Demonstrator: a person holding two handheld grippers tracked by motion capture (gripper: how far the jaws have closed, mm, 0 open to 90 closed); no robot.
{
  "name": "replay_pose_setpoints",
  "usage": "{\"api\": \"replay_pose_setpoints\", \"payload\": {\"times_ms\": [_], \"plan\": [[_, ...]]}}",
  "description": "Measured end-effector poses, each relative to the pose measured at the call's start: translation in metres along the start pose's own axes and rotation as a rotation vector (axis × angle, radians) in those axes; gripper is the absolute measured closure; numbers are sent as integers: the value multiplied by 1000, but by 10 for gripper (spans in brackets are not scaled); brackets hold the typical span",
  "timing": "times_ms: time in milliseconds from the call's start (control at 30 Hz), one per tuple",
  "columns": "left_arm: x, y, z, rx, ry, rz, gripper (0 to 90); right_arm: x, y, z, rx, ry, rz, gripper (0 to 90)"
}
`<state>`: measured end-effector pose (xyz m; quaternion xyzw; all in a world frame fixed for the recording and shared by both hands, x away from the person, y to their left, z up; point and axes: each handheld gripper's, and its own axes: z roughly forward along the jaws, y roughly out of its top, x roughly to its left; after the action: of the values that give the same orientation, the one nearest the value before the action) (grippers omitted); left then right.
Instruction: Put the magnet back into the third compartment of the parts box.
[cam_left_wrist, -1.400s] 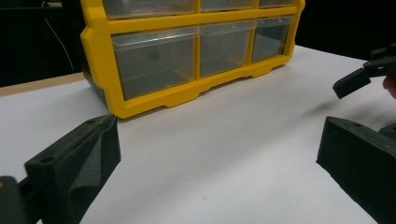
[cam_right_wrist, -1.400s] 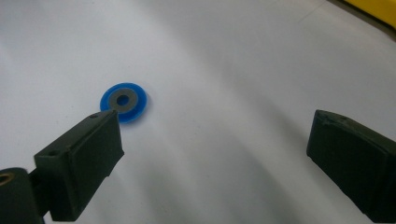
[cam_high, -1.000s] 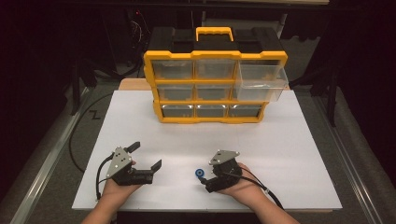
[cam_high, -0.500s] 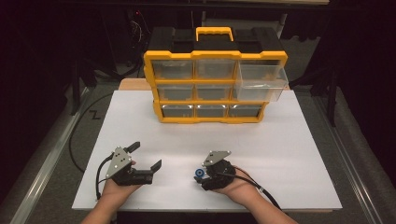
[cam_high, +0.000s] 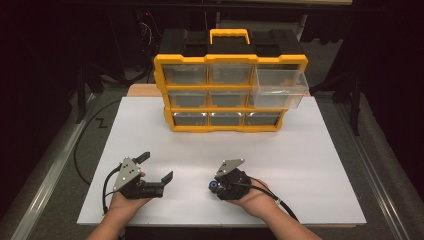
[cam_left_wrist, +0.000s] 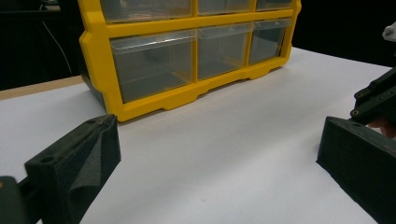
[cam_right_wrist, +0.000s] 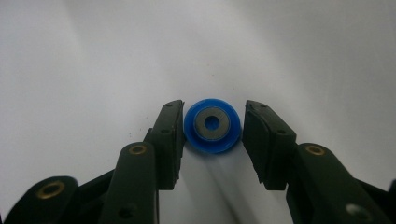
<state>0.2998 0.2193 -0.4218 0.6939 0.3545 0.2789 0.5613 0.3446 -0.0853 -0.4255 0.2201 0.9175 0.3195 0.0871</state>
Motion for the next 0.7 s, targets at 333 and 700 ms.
{"api": "replay_pose_setpoints", "payload": {"times_ms": [333,700], "plan": [[0,0,0,-2,-1,-1,2,0,2,2,17,-2,-28,610],[0,0,0,-2,1,-1,2,1,2,2,18,-4,-40,651]]}}
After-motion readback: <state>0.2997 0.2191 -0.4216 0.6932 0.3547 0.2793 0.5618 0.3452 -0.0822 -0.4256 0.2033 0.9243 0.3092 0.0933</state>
